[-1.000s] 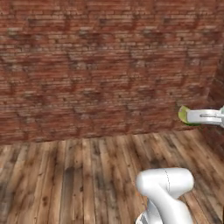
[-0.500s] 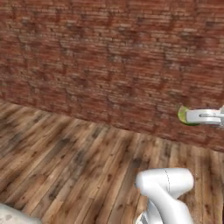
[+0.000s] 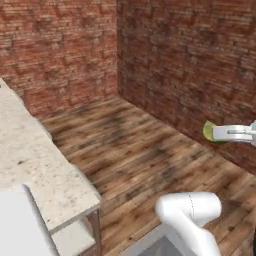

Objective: Take the lemon wedge from the fridge and place it on the plate with fish on the dining counter.

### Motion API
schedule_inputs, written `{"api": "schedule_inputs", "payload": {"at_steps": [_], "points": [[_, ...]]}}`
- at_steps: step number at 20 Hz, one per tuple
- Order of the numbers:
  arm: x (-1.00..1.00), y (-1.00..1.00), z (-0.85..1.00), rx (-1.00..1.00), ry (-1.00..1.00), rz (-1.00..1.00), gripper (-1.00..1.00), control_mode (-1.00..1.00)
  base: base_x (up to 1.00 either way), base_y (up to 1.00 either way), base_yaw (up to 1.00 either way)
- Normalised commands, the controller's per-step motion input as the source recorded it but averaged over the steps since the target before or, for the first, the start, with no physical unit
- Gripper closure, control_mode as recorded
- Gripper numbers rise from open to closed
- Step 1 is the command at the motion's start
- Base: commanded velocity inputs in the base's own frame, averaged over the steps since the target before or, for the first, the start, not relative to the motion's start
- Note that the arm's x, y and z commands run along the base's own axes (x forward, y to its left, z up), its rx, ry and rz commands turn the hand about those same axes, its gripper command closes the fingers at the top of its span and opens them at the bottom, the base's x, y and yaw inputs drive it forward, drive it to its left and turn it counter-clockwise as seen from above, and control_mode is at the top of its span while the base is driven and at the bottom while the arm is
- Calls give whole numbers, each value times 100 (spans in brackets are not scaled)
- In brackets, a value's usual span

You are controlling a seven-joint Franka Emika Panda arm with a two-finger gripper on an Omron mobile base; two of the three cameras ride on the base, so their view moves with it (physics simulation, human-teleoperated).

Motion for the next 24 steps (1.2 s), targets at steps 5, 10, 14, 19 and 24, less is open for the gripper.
{"api": "schedule_inputs", "payload": {"at_steps": [5, 10, 14, 19, 24], "points": [[0, 0, 0, 0, 0, 0, 100, 100, 60, 6, 71], [0, 0, 0, 0, 0, 0, 100, 100, 100, -83, 13], [0, 0, 0, 0, 0, 0, 100, 100, 100, -91, 0], [0, 0, 0, 0, 0, 0, 100, 100, 100, -54, 5], [0, 0, 0, 0, 0, 0, 100, 100, 100, -1, 29]]}}
